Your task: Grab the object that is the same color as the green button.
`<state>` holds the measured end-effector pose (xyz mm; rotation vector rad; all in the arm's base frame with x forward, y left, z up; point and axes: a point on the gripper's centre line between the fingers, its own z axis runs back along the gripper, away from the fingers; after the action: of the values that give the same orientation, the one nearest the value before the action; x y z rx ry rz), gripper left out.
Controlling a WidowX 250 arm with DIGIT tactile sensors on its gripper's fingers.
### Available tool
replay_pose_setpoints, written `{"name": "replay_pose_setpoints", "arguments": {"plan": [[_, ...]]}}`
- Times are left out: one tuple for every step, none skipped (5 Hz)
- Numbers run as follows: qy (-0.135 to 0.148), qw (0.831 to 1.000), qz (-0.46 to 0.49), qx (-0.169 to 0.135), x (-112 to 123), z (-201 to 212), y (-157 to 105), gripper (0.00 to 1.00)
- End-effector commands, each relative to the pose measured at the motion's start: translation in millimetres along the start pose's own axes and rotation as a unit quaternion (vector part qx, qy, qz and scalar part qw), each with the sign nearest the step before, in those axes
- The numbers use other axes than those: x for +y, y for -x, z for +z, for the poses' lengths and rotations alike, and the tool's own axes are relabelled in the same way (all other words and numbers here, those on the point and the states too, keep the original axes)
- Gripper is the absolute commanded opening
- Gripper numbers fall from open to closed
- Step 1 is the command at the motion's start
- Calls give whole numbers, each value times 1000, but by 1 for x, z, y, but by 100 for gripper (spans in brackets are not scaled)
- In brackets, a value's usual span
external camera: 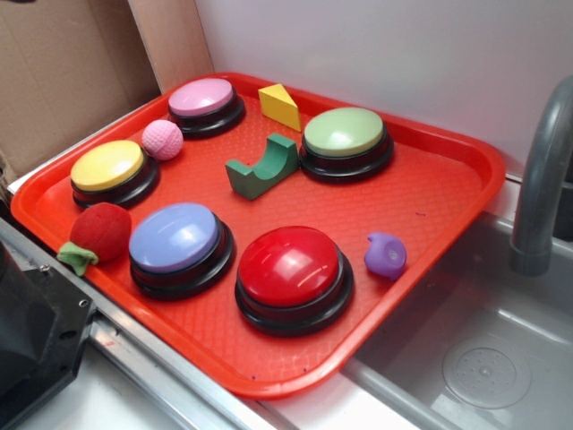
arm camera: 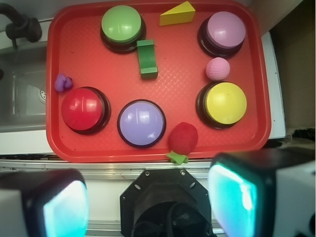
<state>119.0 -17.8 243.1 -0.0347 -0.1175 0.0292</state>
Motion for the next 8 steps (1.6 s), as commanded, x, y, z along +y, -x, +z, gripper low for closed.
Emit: {"name": "replay_pose_setpoints", "arguments": {"plan": [[0,1000,0,0,0,0,0,100],[-5,999,32,8,1,-27,-18,100],[-22,998,64,-11,2,-50,-34,100],[-49,995,87,-29,7,-85,-58,100],[-58,994,93,-14,16,-128,-87,100],[-72,992,92,-37,16,-158,-101,100],[-66,994,80,-28,19,-194,-114,100],[-68,996,58,-19,18,-213,-116,100]]}}
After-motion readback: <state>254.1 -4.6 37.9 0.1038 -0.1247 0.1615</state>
